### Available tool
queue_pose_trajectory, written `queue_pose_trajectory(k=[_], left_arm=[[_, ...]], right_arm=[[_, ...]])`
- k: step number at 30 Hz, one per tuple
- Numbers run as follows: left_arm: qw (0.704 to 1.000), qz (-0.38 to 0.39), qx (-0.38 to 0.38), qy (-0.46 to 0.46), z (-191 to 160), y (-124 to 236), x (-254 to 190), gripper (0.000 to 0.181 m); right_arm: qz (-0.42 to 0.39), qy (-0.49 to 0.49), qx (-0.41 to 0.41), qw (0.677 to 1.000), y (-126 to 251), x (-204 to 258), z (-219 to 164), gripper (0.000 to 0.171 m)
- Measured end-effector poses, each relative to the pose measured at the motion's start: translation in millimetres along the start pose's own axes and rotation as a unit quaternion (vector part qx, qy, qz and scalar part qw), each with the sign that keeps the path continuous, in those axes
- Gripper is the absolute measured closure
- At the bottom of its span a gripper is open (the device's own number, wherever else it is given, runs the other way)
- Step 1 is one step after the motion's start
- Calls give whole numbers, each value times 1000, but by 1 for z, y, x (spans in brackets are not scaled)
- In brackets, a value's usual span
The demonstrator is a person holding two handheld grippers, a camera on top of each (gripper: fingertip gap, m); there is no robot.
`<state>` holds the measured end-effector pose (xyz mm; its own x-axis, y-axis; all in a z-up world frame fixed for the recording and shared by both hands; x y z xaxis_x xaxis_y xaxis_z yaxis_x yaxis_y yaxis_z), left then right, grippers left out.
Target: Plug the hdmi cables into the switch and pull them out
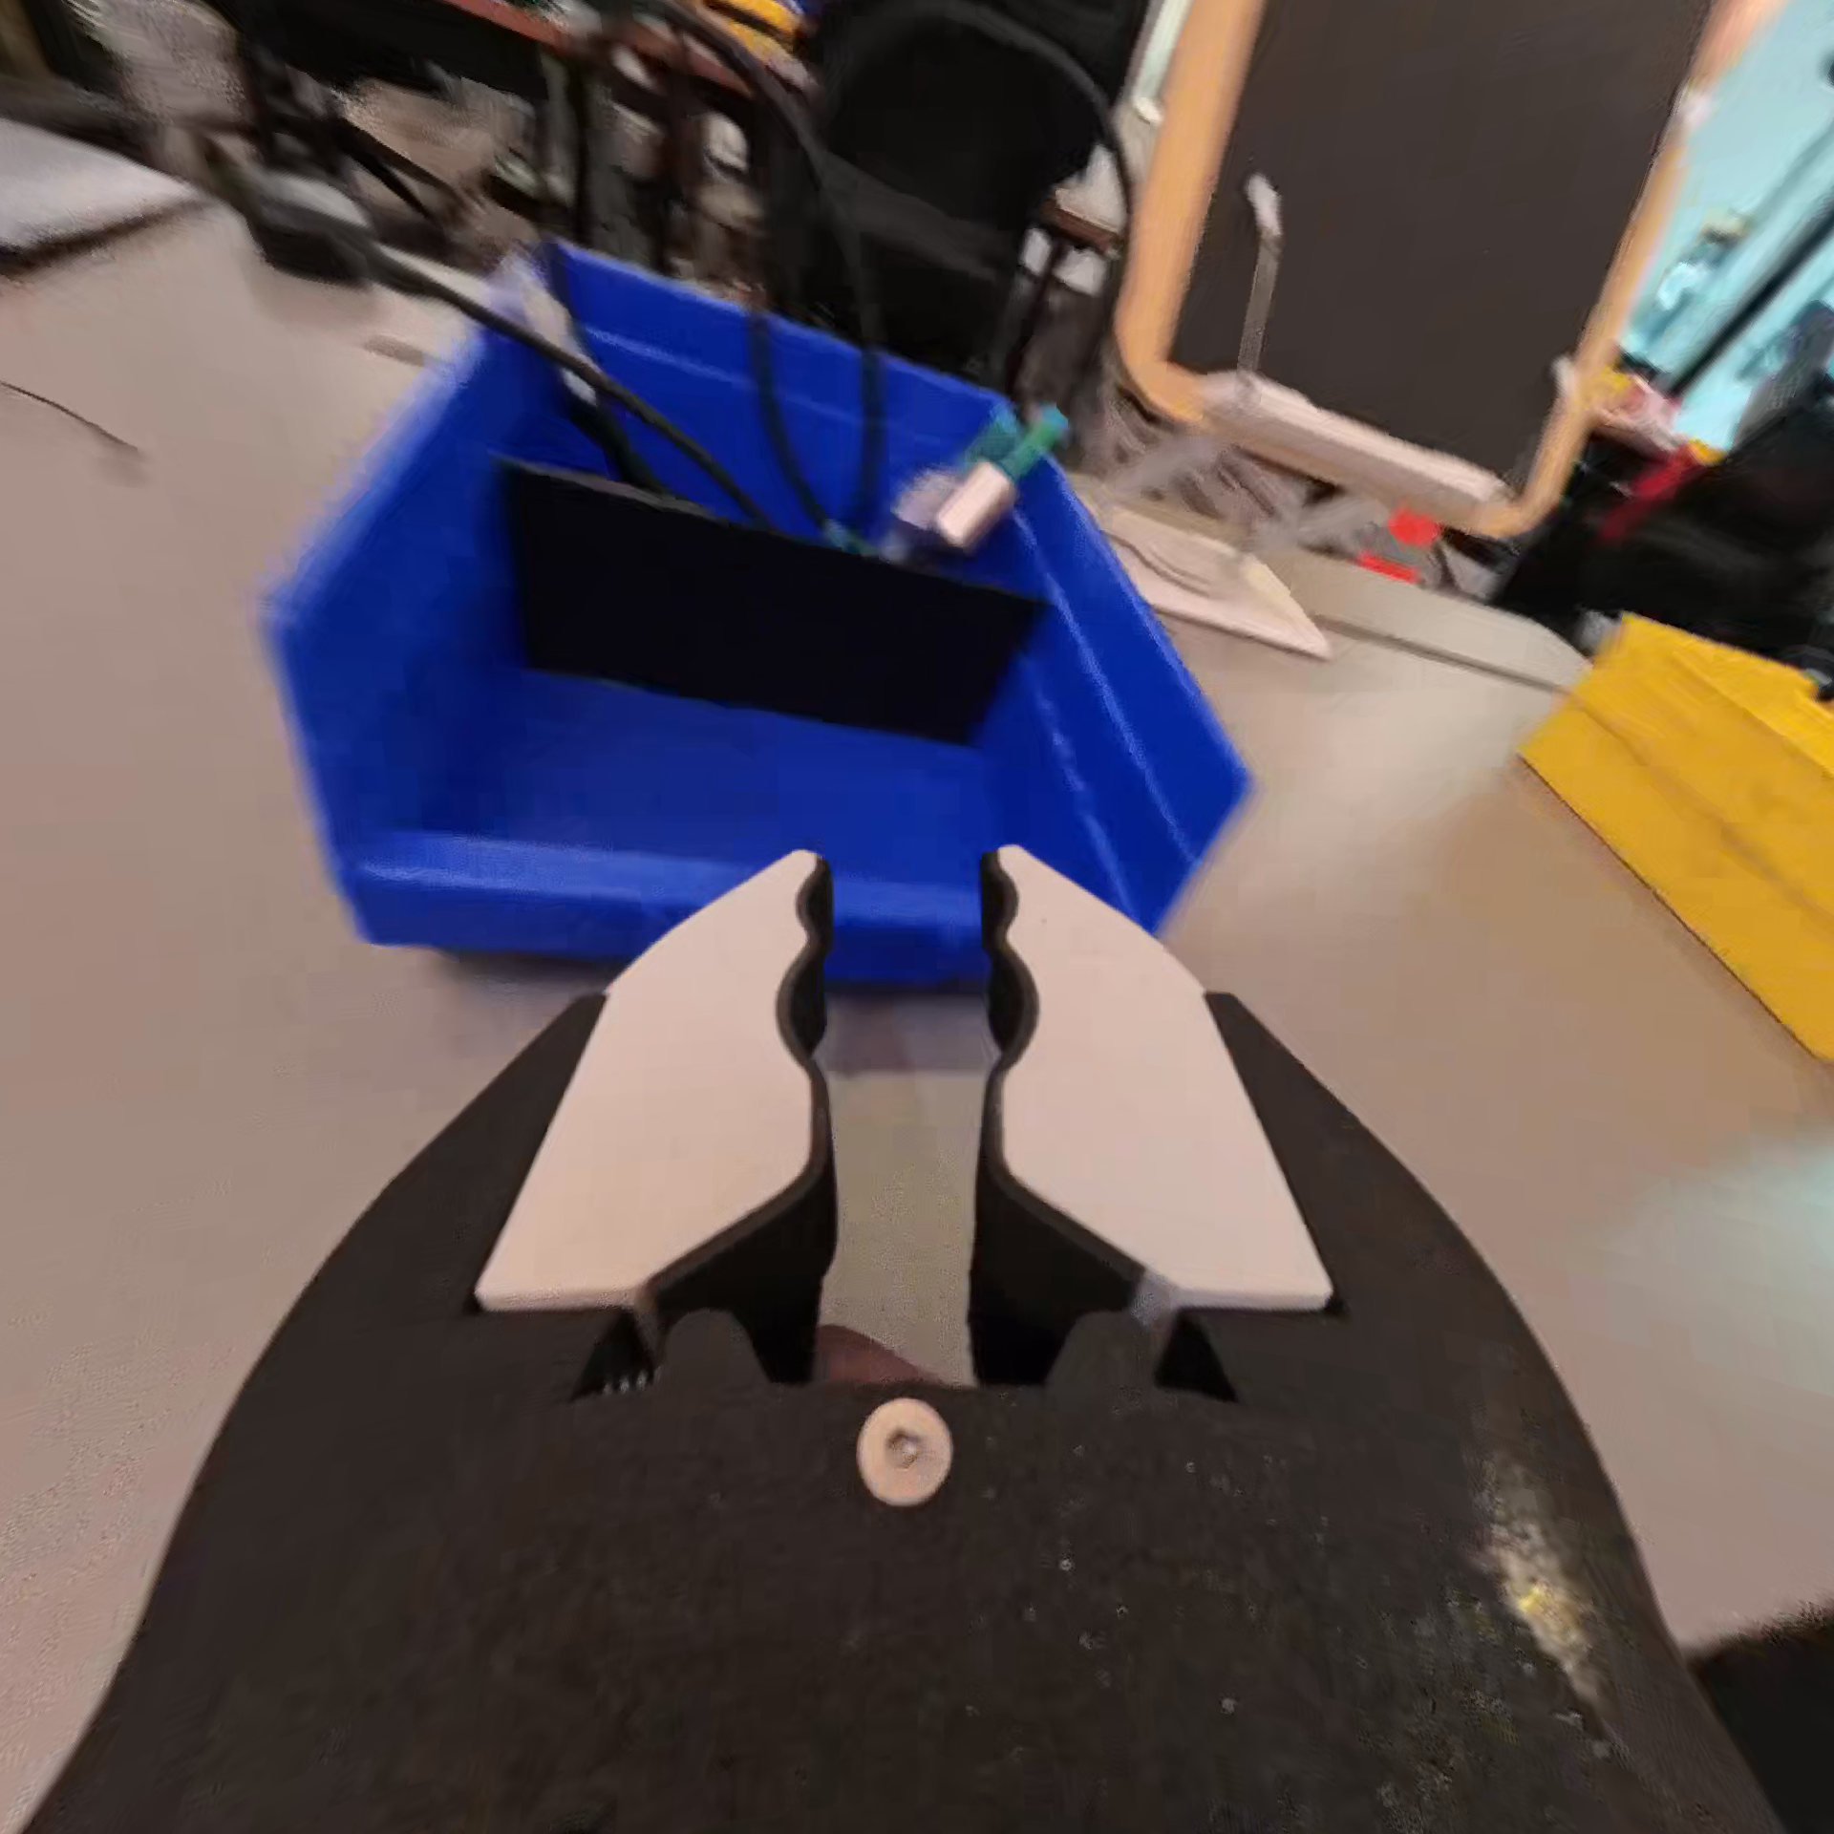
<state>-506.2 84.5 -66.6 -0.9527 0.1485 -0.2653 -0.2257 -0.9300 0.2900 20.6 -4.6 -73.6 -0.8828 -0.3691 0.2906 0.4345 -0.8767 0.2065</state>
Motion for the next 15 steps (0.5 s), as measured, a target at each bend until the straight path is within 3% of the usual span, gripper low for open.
queue_pose_trajectory(k=[3,5,7,10,15], left_arm=[[998,-38,18,-40,-9,7,-29,154],[996,-40,2,-80,-9,8,-36,155],[993,-25,16,-118,-14,4,-35,156],[993,-15,41,-107,-17,0,-30,157],[996,-17,44,-79,-16,0,-24,157]], right_arm=[[-138,-26,-48,989,45,-67,2,140],[-184,-50,-81,978,63,-95,12,137],[-192,-65,-112,973,68,-111,15,135],[-184,-69,-84,977,54,-118,4,130],[-166,6,-39,985,36,-89,4,127]])
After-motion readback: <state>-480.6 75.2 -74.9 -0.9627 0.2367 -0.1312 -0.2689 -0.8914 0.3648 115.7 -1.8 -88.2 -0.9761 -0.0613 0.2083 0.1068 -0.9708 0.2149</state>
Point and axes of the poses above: each gripper's, where its closed fingertips meet, y back along the fingers, z out of its top, x = y × z across the jaws, the point moved 10 cm from there along y, back along the fingers, and after that the axes turned 8 degrees about z, right-handed, at the moved point
